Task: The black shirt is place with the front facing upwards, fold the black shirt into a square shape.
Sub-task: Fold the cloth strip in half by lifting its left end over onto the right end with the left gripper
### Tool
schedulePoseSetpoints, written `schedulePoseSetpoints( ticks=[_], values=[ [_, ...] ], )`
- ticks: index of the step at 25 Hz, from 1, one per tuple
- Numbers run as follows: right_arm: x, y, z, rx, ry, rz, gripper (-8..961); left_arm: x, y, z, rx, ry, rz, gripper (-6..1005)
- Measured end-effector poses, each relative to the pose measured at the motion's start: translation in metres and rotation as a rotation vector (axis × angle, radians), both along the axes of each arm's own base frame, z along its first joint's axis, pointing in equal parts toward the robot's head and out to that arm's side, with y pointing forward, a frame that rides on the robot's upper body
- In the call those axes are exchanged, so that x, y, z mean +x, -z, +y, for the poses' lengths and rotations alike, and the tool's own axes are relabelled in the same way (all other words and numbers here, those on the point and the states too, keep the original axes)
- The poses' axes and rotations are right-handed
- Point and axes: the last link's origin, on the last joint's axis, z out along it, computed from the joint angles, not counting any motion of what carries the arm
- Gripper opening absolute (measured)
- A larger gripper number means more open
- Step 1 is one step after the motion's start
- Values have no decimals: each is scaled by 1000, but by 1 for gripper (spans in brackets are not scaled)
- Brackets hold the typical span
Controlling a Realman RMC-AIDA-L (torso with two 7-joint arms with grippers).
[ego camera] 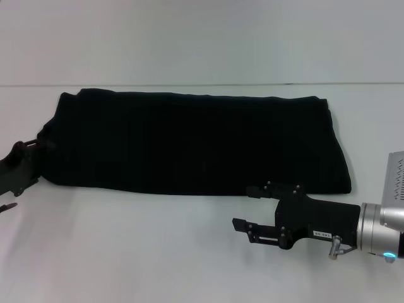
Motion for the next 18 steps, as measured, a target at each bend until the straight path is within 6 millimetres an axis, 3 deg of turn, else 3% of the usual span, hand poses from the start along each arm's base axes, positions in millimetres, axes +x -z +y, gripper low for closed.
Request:
schedulePoseSetpoints(
  ticks=[2,7,18],
  values=[
    [0,0,-1,-2,-2,4,751,0,0,0,-2,0,0,621],
    [-1,0,-2,-7,-5,10,748,1,2,0,-15,3,8,414],
    [-2,0,-4,-16,-12,21,742,-1,3,0,-12,-3,19,17]
  ],
)
